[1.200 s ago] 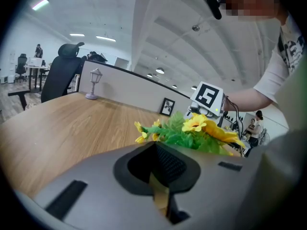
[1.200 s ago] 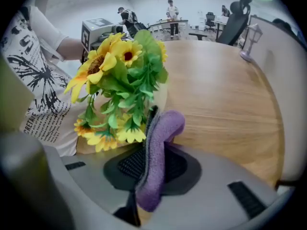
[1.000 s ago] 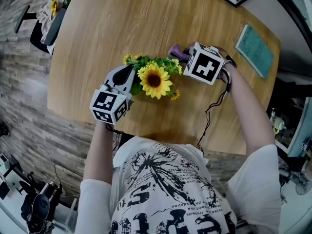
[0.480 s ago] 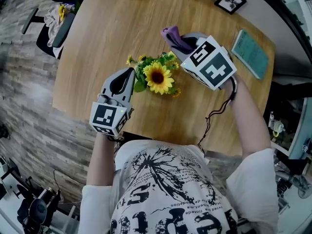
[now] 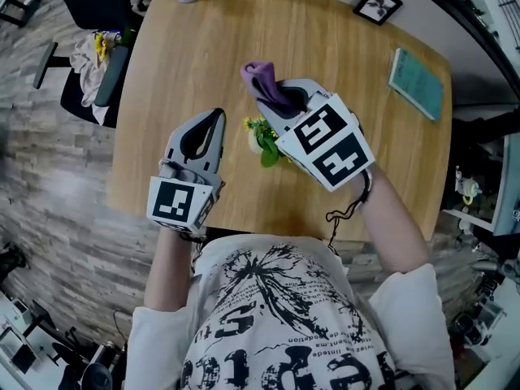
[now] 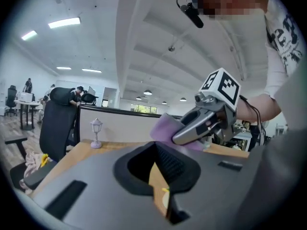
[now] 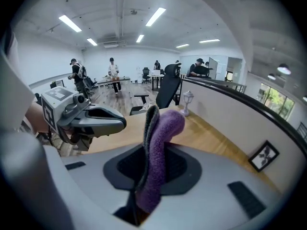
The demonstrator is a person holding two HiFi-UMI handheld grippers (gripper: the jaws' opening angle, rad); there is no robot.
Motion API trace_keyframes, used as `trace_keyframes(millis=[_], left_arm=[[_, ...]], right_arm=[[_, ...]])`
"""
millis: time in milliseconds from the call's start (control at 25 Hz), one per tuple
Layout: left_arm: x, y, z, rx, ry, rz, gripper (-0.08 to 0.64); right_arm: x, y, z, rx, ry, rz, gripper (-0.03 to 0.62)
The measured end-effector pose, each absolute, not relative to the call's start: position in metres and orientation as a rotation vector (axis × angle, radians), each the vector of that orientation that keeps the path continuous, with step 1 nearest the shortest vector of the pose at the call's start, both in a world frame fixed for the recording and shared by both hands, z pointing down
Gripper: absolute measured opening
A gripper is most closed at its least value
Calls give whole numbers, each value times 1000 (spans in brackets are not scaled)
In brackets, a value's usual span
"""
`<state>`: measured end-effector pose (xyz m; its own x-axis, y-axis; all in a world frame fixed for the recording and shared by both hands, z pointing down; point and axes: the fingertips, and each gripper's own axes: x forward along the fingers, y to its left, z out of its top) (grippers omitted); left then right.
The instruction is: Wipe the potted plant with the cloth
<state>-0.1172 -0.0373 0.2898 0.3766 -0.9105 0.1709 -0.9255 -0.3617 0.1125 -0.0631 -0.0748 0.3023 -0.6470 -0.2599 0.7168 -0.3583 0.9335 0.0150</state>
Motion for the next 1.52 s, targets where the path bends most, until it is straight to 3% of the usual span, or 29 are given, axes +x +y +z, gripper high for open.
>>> trace_keyframes(millis=[360,920,1520], left_arm=[[-171,-37,293,2610,-1449,205,3],[-183,-18,347,2655,-1171,280,3],[-185,-1,378,2619,-1110,303,3]], right_arm=[[-110,-48,351,640,-2220,364,77],[-114,6,467,906,-1986,722,80],[-98,-5,484,1220,-1904,1076,81]])
